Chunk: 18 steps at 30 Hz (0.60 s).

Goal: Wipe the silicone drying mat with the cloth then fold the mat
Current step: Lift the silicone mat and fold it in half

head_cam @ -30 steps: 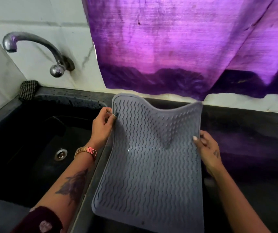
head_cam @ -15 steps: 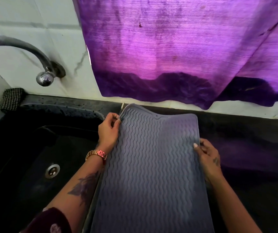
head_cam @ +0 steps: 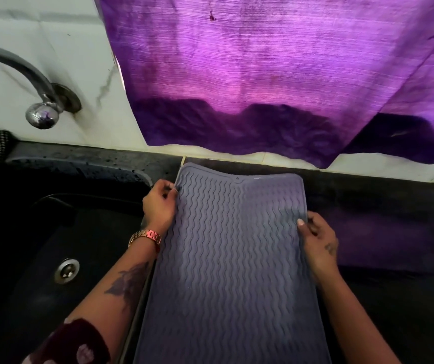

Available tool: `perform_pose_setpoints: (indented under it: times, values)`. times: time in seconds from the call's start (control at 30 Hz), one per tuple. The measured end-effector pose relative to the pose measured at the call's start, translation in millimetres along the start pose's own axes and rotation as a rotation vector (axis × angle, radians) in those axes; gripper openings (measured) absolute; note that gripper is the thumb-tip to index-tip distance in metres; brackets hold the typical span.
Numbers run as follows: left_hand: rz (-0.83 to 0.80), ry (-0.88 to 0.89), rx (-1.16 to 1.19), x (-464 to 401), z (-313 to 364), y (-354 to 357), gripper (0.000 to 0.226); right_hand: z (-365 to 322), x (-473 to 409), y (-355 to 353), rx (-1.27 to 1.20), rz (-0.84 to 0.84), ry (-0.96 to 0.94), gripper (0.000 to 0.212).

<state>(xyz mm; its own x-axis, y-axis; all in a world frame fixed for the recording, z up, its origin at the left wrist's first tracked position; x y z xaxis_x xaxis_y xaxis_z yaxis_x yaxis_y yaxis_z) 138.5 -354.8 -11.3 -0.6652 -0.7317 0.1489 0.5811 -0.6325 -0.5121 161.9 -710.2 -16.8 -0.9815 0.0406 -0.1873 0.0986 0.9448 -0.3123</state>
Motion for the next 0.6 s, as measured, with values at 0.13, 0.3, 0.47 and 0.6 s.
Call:
perform_pose_setpoints:
  times: [0.13, 0.3, 0.47, 0.6]
  values:
    - [0.031, -0.098, -0.126, 1, -2, 2, 0.016, 11, 0, 2, 0.083, -0.043, 0.085, 0.014]
    - [-0.047, -0.14, -0.231, 5, 7, 0, 0.03, 9, 6, -5, 0.136, -0.107, 0.183, 0.032]
    - [-0.174, -0.182, -0.305, 25, -2, -12, 0.025, 2, 41, -17, 0.172, -0.15, 0.205, 0.03]
    - [-0.255, -0.221, -0.291, 53, -22, -29, 0.016, -4, 69, -25, 0.2, -0.209, 0.233, 0.032]
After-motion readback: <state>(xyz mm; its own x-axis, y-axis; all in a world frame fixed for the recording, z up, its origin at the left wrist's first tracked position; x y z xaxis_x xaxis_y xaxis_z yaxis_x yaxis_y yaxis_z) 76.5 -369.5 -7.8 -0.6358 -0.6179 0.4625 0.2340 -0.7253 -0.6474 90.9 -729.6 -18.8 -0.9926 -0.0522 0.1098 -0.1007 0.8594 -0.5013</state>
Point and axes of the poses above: each hand's wrist, its own x-axis away from the middle knuckle, its own y-axis out of the palm, z = x × y, the point moved 5 cm from there along -x, towards the middle knuckle, and after that the axes turned 13 degrees about -y, right-handed, at the moved point
